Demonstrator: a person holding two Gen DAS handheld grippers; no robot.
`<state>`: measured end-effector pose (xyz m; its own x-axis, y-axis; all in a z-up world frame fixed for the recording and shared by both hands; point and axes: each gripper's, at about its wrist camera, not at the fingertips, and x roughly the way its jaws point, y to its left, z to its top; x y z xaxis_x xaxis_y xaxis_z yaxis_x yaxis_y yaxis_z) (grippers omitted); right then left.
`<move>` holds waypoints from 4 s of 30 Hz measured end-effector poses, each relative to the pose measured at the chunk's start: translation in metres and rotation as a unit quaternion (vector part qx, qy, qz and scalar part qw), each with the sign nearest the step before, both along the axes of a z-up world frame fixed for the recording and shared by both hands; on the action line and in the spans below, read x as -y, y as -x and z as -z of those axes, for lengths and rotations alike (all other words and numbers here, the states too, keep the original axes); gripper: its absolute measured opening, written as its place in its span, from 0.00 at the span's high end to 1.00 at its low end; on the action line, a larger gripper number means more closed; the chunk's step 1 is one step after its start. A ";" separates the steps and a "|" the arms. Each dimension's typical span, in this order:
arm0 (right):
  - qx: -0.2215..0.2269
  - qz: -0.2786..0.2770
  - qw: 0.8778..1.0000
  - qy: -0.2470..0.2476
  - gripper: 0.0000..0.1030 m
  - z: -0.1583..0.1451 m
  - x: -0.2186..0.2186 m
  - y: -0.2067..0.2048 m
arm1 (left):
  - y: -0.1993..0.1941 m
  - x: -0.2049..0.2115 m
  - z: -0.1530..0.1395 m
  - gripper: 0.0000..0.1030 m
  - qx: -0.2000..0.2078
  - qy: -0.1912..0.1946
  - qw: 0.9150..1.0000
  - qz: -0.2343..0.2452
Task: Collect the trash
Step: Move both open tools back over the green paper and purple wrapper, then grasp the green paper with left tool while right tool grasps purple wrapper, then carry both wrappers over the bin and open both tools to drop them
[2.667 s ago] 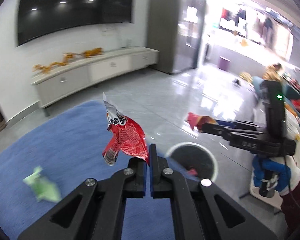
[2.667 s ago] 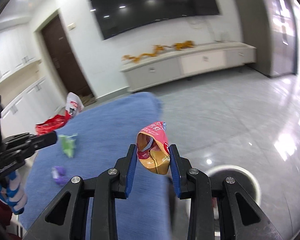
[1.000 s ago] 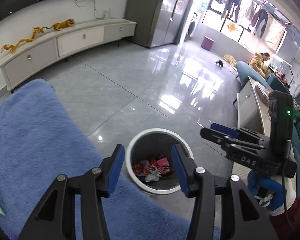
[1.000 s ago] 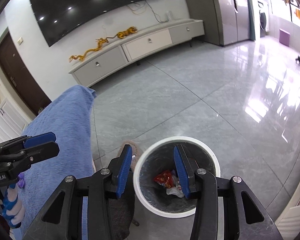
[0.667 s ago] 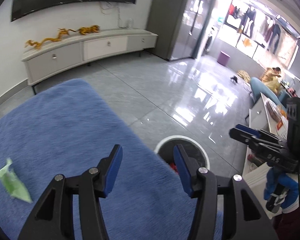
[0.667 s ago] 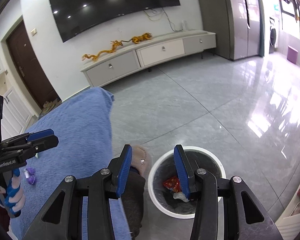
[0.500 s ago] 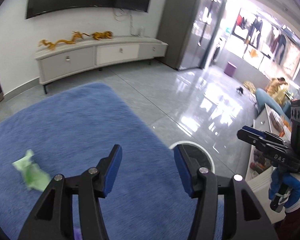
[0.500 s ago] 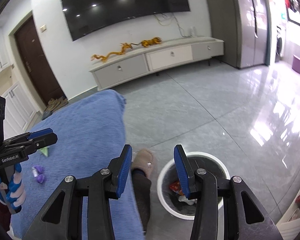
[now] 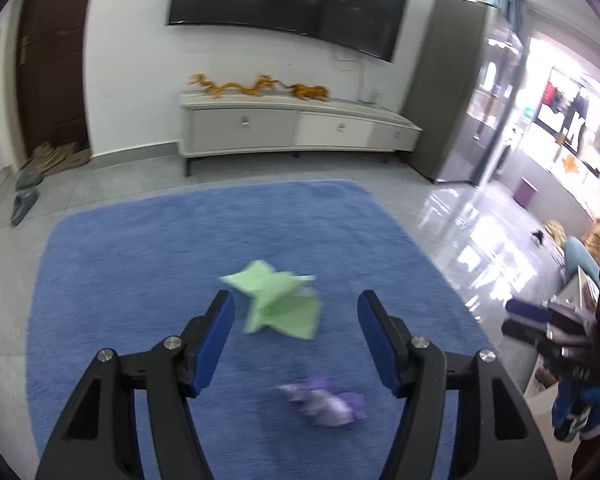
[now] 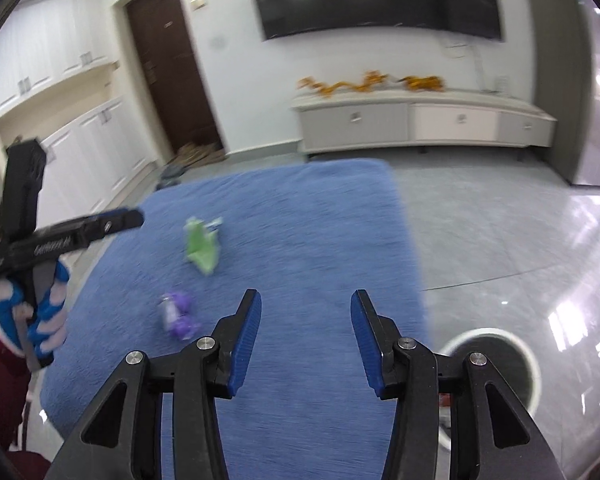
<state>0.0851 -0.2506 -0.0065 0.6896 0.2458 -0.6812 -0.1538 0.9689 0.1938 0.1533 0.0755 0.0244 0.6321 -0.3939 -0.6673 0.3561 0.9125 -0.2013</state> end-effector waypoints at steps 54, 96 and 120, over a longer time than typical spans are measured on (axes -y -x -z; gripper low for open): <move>-0.010 -0.102 0.993 -0.053 0.74 0.025 -0.036 -0.015 | -0.004 0.061 0.010 0.68 0.020 -0.021 0.998 0.053; -0.068 0.299 0.944 -0.120 0.57 0.142 0.297 0.045 | 0.032 0.454 0.093 0.43 -0.121 -0.053 0.936 0.327; -0.033 0.329 0.940 -0.087 0.48 0.093 0.270 0.070 | 0.050 0.411 0.060 0.37 -0.049 -0.058 0.964 0.253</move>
<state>0.0151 -0.5204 -0.0991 0.6894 -0.1073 -0.7164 0.4845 0.8034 0.3460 0.1038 -0.3356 -0.0358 0.3096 -0.5548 -0.7722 0.7463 0.6450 -0.1642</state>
